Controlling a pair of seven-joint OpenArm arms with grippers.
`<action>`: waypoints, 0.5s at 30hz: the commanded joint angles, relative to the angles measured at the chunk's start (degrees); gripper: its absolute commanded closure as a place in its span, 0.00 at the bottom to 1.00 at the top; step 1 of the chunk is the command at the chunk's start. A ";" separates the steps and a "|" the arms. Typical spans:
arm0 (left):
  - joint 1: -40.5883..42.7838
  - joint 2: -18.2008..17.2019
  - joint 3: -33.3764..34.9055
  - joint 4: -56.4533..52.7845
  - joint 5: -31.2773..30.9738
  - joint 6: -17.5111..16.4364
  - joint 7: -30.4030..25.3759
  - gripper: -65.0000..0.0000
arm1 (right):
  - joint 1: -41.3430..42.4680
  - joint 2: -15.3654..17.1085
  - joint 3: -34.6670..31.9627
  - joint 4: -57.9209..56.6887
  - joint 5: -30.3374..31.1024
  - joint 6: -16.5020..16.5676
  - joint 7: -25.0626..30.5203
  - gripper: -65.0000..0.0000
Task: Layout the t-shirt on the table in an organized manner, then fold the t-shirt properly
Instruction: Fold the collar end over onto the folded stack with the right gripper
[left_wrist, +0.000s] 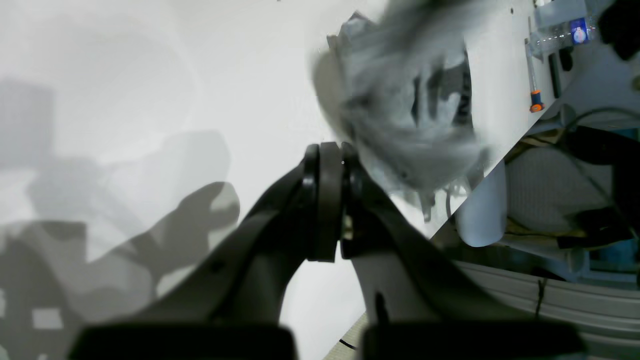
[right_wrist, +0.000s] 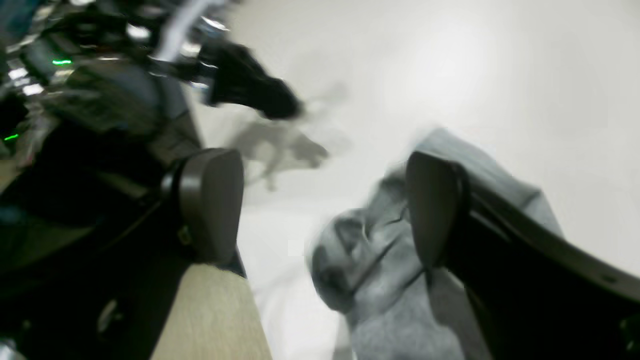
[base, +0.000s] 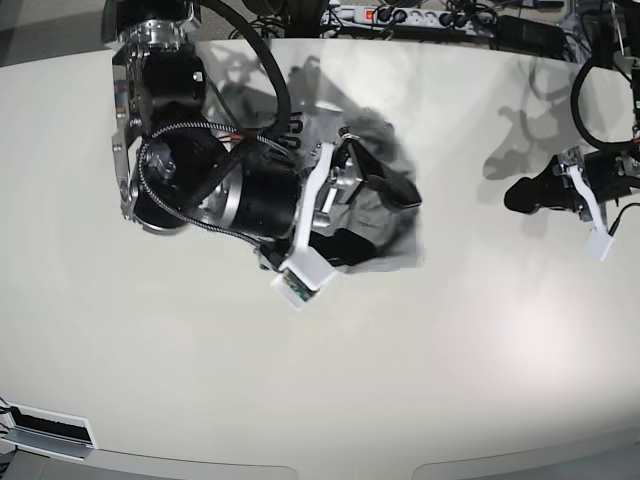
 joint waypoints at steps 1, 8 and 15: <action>-0.76 -1.31 -0.33 0.87 -1.46 -0.34 -0.72 1.00 | 1.33 -0.26 -0.02 1.51 1.97 0.32 0.09 0.21; -0.79 -1.33 0.37 1.36 -1.49 -0.34 -0.50 1.00 | 2.69 -0.15 0.04 1.77 -6.93 0.32 -2.27 0.55; -0.76 -1.29 7.34 10.03 -1.44 -0.34 0.72 1.00 | 2.80 0.74 0.02 -0.13 -26.12 0.32 8.37 1.00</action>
